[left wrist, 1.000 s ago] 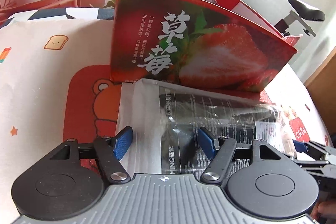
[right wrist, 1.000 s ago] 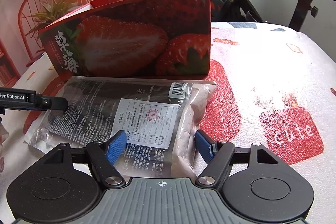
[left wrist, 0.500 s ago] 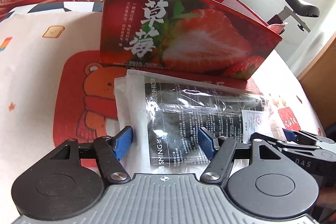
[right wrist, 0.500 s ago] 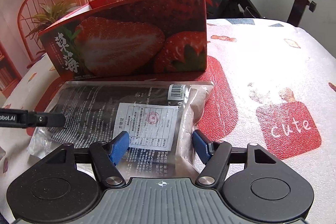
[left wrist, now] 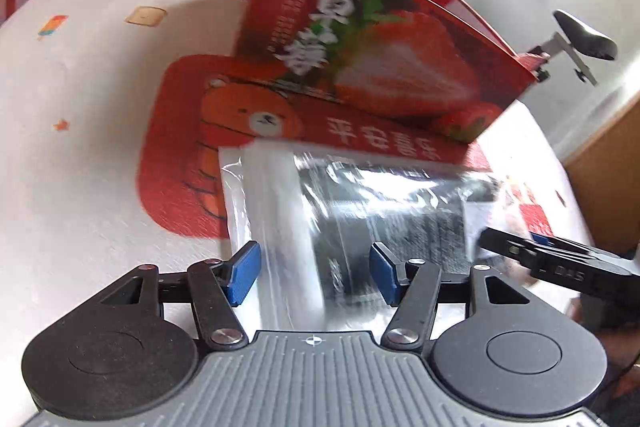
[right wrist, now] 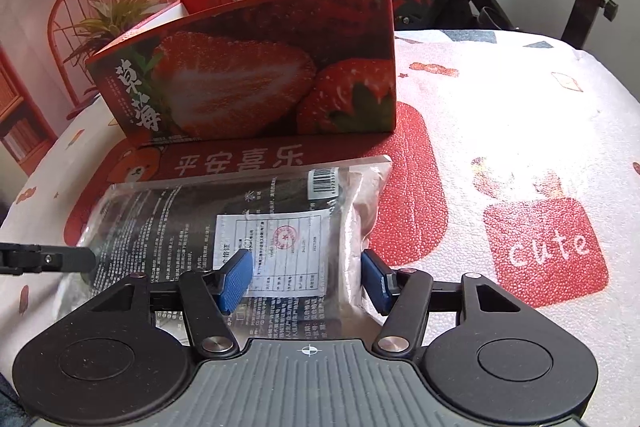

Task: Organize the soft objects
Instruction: 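Close the left tool on the clear bag edge while the right tool closes on it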

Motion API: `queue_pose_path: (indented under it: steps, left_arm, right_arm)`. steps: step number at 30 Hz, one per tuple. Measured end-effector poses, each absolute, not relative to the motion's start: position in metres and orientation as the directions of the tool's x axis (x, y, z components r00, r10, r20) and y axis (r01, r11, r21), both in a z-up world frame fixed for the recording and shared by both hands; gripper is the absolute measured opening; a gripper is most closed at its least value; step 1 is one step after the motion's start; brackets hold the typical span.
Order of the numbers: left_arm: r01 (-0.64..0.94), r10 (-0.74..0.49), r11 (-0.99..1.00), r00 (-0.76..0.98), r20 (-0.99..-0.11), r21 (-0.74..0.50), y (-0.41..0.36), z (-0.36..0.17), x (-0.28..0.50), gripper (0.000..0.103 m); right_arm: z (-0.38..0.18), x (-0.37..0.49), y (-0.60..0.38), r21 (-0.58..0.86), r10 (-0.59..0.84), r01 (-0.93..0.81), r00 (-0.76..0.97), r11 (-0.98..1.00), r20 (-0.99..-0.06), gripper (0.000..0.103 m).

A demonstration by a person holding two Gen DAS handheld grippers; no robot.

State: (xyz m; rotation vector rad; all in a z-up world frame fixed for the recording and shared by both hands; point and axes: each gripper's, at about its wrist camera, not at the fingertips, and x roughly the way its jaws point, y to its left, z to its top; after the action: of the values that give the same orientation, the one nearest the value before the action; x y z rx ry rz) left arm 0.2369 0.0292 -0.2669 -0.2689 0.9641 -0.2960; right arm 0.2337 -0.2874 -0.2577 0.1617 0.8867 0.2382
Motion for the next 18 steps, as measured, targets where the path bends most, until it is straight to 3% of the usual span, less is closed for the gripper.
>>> queue_pose_path:
  steps: [9,18]
  left_arm:
    - [0.122,-0.302,0.952,0.536,-0.788,-0.282,0.034,-0.266,0.265,0.061]
    - [0.103,-0.311,0.948,0.496,-0.811,-0.301,0.043,-0.262,0.295,0.063]
  right_arm:
    - [-0.255,0.259,-0.300,0.252,0.286,-0.140,0.573,0.958,-0.768,0.056]
    - [-0.257,0.292,-0.312,0.324,0.333,-0.111,0.519,0.939,-0.787,0.057]
